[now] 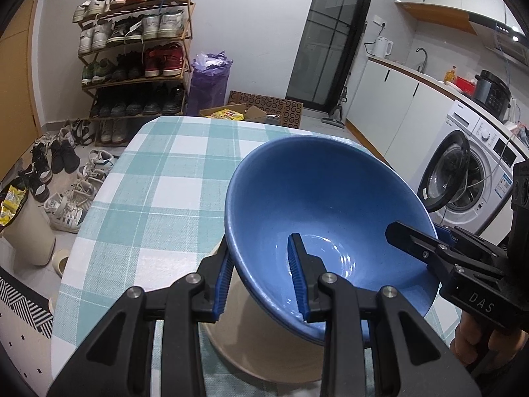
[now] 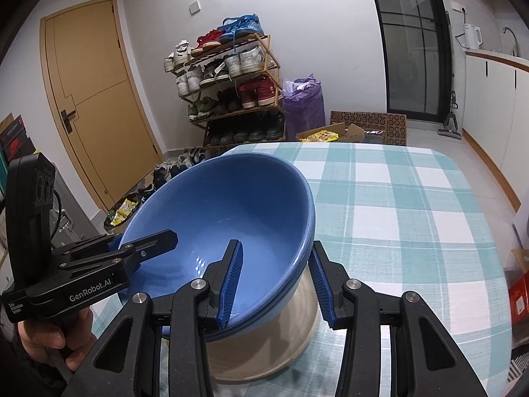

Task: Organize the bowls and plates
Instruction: 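Lower the nested blue bowls onto the cream plate stack with both grippers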

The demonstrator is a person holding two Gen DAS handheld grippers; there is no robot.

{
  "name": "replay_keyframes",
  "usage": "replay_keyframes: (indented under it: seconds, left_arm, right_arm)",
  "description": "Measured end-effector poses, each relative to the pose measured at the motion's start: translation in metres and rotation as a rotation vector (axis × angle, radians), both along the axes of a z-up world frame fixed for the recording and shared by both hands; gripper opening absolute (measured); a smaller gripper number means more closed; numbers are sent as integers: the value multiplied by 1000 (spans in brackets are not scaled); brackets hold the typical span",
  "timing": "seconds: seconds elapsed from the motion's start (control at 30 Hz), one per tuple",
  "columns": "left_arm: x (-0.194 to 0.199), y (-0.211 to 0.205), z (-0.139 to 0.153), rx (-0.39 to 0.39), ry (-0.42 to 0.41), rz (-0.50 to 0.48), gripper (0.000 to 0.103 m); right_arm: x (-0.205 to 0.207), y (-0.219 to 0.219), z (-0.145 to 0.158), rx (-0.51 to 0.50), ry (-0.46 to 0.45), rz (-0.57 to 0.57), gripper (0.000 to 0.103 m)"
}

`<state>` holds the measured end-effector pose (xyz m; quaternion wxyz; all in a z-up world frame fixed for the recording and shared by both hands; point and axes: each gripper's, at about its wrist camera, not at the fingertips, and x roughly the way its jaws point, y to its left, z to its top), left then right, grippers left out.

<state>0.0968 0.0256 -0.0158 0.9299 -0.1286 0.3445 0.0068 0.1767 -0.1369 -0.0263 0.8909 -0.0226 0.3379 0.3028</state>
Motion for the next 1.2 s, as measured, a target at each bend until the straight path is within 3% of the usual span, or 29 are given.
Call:
replay_keyframes:
  seconds: [0.57, 1.2]
  left_arm:
    - [9, 14, -27, -32, 61, 10, 30]
    - [24, 22, -28, -35, 49, 7, 30]
  right_arm:
    - [13, 17, -25, -37, 57, 9, 42]
    - [31, 19, -32, -32, 88, -9, 43]
